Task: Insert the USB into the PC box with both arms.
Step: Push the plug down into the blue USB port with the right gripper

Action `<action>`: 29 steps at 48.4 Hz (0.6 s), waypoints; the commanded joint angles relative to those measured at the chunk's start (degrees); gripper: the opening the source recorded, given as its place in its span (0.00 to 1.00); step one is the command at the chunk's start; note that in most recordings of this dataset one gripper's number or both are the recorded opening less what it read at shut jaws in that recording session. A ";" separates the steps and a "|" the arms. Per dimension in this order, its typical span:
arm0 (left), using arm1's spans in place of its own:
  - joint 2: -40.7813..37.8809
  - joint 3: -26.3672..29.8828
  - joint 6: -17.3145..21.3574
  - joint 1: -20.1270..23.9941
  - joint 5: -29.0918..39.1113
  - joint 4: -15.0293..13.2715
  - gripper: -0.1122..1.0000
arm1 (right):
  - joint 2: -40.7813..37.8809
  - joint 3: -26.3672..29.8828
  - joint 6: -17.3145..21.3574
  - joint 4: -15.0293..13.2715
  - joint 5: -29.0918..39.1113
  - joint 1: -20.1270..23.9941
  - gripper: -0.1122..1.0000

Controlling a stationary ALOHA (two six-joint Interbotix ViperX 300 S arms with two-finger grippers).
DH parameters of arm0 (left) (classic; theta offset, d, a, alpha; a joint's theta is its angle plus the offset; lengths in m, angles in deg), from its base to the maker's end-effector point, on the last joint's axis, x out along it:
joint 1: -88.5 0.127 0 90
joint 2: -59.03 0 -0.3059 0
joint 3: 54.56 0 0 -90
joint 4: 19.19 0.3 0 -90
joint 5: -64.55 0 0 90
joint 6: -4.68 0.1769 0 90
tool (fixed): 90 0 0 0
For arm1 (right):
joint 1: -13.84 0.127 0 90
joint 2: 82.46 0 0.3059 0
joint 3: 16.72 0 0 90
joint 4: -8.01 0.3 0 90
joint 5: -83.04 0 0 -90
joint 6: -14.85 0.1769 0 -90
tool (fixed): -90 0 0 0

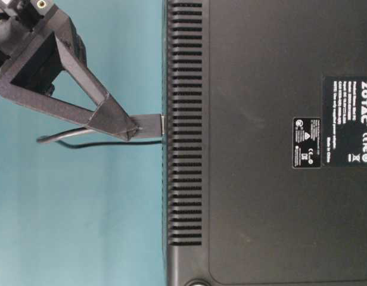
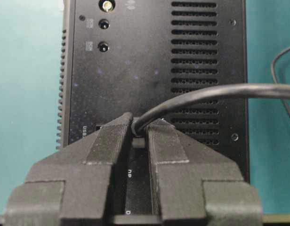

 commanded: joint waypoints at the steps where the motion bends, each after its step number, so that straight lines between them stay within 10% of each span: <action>1: -0.35 1.05 0.00 -0.09 -0.53 0.09 0.10 | 0.09 0.26 0.35 0.70 0.18 1.05 0.21; 29: -0.09 1.14 -0.18 -0.09 -0.53 0.09 0.10 | 0.44 0.35 0.62 -0.62 0.18 0.88 0.21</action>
